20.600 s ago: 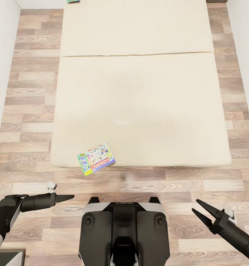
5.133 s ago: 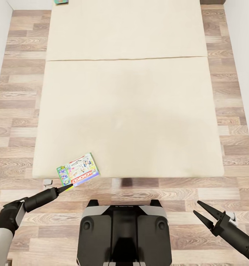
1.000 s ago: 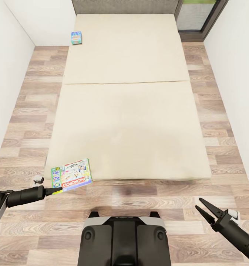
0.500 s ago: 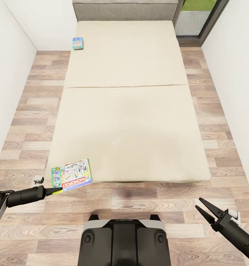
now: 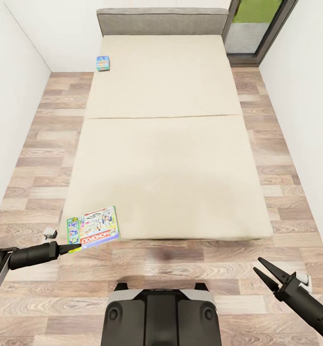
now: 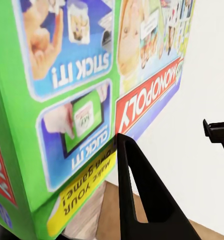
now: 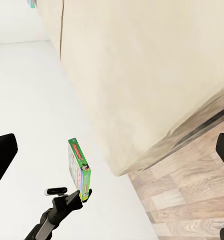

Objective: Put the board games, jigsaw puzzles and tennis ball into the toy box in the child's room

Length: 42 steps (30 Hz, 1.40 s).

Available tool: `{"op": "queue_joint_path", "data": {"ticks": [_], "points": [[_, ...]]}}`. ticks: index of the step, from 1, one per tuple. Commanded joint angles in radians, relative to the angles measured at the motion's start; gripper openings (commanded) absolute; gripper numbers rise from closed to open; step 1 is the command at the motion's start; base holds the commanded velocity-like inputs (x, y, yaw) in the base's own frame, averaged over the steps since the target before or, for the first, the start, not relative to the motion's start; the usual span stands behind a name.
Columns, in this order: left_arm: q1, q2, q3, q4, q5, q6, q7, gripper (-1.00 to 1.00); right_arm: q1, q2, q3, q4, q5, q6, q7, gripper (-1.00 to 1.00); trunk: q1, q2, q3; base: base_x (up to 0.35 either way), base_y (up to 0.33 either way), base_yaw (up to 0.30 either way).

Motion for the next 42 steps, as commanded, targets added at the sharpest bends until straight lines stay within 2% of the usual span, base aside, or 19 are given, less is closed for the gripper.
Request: {"op": "queue_joint_path", "data": {"ticks": [1, 42], "points": [[0.000, 0.000, 0.002, 0.000, -0.005, 0.008, -0.008, -1.00, 0.000, 0.000, -0.001, -0.001, -0.004, 0.006, -0.001, 1.00, 0.001, -0.001, 0.001, 0.000, 0.000, 0.000], [0.000, -0.004, 0.002, 0.000, -0.005, 0.008, -0.008, -1.00, 0.000, 0.000, -0.003, -0.002, -0.004, 0.006, 0.000, 1.00, 0.001, -0.001, 0.069, 0.000, 0.000, 0.000]]}}
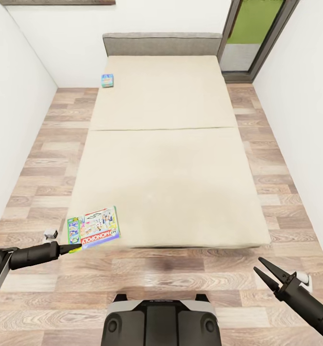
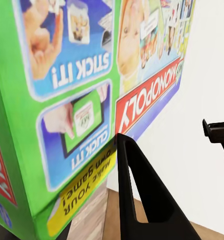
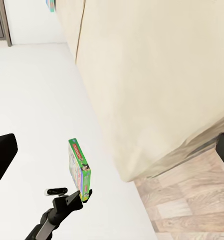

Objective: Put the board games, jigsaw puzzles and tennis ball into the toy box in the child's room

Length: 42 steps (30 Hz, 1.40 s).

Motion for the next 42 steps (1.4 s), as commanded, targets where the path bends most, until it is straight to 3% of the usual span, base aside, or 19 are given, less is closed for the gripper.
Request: {"op": "queue_joint_path", "data": {"ticks": [1, 18, 42], "points": [[0.000, 0.000, 0.002, 0.000, -0.005, 0.008, -0.008, -1.00, 0.000, 0.000, -0.001, -0.001, -0.004, 0.006, -0.001, 1.00, 0.001, -0.001, 0.001, 0.000, 0.000, 0.000], [0.000, -0.001, 0.001, 0.000, -0.005, 0.008, -0.008, -1.00, 0.000, 0.000, -0.001, 0.001, -0.004, 0.006, -0.002, 1.00, 0.001, -0.001, 0.029, 0.000, 0.000, 0.000], [0.000, -0.003, 0.001, 0.000, -0.005, 0.008, -0.008, -1.00, -0.001, 0.000, -0.002, 0.001, -0.004, 0.006, -0.002, 1.00, 0.001, -0.001, 0.046, 0.000, 0.000, 0.000]]}}
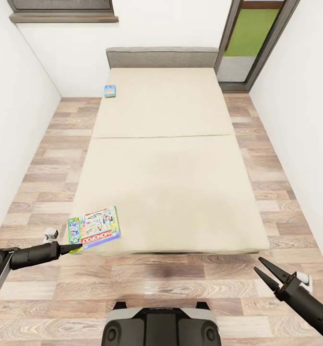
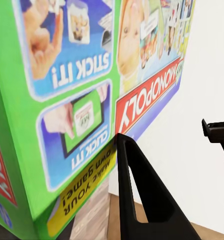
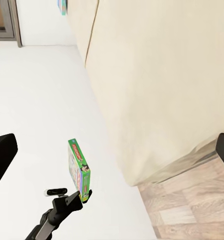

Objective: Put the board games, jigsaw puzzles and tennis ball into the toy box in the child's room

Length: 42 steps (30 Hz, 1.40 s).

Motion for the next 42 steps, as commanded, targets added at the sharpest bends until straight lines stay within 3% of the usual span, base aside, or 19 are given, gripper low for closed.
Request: {"op": "queue_joint_path", "data": {"ticks": [1, 42], "points": [[0.000, 0.000, 0.002, 0.000, -0.005, 0.008, -0.008, -1.00, 0.000, 0.000, -0.001, 0.000, -0.004, 0.006, -0.001, 1.00, 0.001, -0.001, 0.001, 0.000, 0.000, 0.000], [0.000, -0.002, 0.002, 0.000, -0.005, 0.008, -0.008, -1.00, 0.000, 0.000, -0.001, -0.001, -0.004, 0.006, -0.001, 1.00, 0.001, -0.001, 0.067, 0.000, 0.000, 0.057]]}}
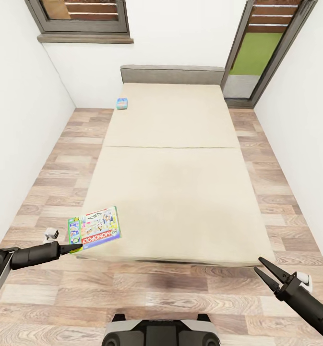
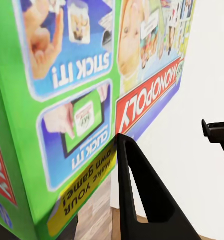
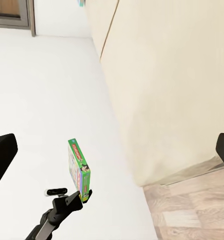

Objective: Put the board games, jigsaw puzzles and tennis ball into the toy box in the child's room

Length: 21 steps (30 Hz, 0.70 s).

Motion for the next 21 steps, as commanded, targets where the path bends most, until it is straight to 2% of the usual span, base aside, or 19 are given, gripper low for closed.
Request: {"op": "queue_joint_path", "data": {"ticks": [1, 21], "points": [[-0.001, 0.000, 0.002, 0.000, -0.005, 0.008, -0.008, -1.00, 0.000, 0.000, -0.001, 0.000, -0.004, 0.006, -0.001, 1.00, 0.001, -0.001, 0.001, 0.000, 0.000, 0.096], [-0.001, -0.002, 0.000, 0.000, -0.005, 0.008, -0.008, -1.00, 0.000, 0.000, -0.001, 0.000, -0.004, 0.005, -0.001, 1.00, 0.001, -0.001, 0.033, 0.000, 0.000, 0.104]]}}
